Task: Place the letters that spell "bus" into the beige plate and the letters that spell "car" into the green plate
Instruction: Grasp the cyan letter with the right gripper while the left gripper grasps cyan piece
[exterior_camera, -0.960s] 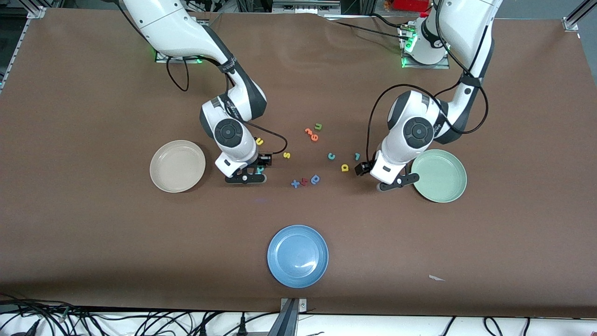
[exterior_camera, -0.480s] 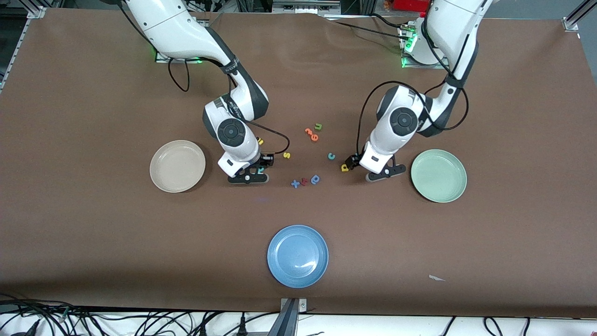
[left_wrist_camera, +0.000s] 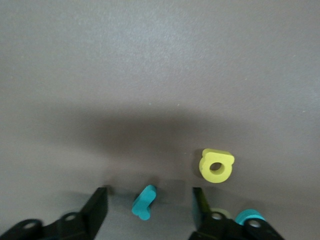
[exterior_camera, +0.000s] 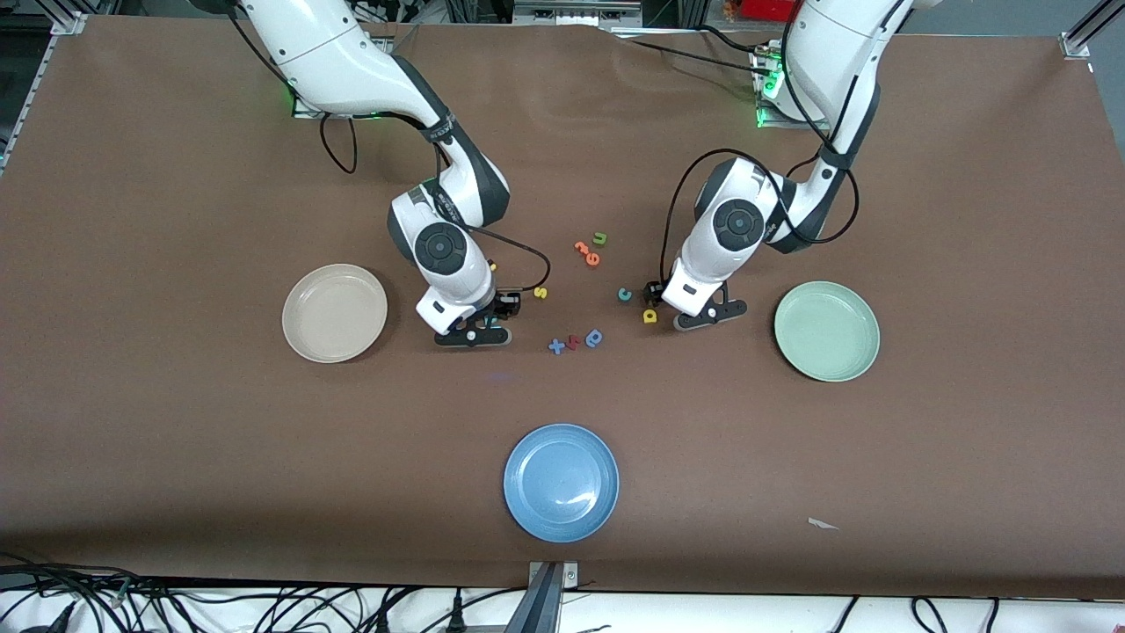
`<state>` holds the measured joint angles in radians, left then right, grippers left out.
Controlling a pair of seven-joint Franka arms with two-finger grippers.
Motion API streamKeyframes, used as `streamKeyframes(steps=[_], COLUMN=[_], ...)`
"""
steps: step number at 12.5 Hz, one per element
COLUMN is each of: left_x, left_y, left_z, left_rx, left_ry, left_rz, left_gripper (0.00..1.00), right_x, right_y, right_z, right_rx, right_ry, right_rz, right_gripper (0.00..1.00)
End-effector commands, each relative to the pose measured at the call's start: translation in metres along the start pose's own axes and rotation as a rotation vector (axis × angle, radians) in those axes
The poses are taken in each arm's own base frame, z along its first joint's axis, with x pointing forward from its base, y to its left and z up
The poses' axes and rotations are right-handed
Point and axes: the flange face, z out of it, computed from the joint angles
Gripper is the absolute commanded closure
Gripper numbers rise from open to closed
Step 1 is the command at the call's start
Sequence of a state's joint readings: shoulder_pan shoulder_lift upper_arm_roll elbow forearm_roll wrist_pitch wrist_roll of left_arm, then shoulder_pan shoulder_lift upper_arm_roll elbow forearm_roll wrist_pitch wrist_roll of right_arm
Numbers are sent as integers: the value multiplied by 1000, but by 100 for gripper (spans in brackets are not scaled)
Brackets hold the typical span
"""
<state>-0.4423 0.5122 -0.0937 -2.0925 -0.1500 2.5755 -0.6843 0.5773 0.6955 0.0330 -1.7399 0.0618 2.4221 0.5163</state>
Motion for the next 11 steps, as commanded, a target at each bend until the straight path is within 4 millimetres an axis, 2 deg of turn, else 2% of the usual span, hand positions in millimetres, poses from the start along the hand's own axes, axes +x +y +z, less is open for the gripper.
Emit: streamKeyframes(steps=[1,2,4,7,9,11], left_x=[-3,-3,-3,-2,-2,-1], left_y=[-3,-3,-3,-3,-3,-2], left_z=[-2,-1,-1,-2,-2,-2], left_rx=[-6,-6,-6,-7,-7,-8], left_ry=[5,5,5,7,7,8], left_rz=[8,8,8,6,3,3], left_gripper=[38,40,51,73,78,89], right_x=[-2,-2,0,6,12,19], right_y=[-4,-5,-4,4,28,68], right_z=[5,5,1,-19,-43,-65], right_rx=[8,8,10,-1,-50,-103], right_ry=[7,7,9,6,-36,-108], right_rz=[10,6,-2,0,-16,-80], right_gripper=[79,87,89,89,89,89])
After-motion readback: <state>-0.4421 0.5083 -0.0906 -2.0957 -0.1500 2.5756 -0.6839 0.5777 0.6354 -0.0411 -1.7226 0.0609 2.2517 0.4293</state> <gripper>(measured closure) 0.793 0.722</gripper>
